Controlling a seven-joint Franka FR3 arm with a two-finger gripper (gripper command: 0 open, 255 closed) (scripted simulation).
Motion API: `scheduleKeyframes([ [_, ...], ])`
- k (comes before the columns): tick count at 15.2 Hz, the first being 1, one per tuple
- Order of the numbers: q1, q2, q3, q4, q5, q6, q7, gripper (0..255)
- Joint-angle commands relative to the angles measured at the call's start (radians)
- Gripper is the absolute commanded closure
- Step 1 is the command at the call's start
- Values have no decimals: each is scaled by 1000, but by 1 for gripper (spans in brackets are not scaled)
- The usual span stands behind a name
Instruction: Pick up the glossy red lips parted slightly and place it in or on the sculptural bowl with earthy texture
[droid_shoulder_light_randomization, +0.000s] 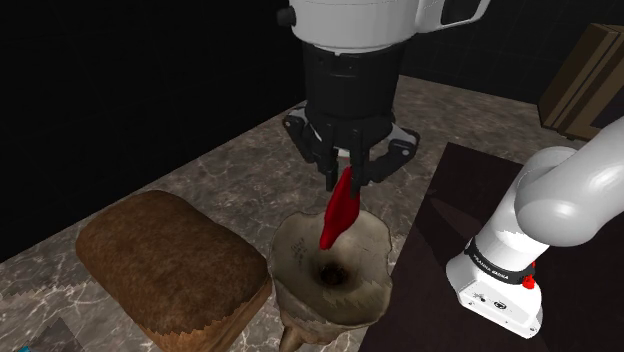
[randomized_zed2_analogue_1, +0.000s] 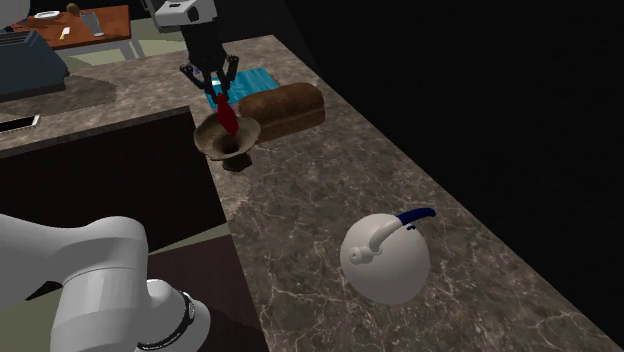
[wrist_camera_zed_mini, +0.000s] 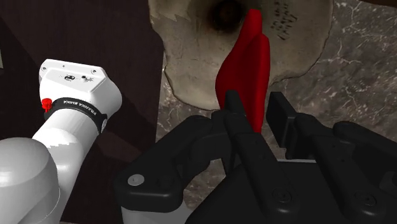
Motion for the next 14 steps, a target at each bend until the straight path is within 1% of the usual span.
scheduleKeyframes([
  [1, 3, -4, 4, -32, 5, 29, 1, 255],
  [4, 8, -11, 9, -85, 12, 76, 1, 255],
  [12, 8, -11, 9, -85, 12, 76, 1, 255],
  [13, 8, -12, 9, -85, 12, 76, 1, 0],
  [14, 8, -11, 10, -84, 12, 76, 2, 0],
])
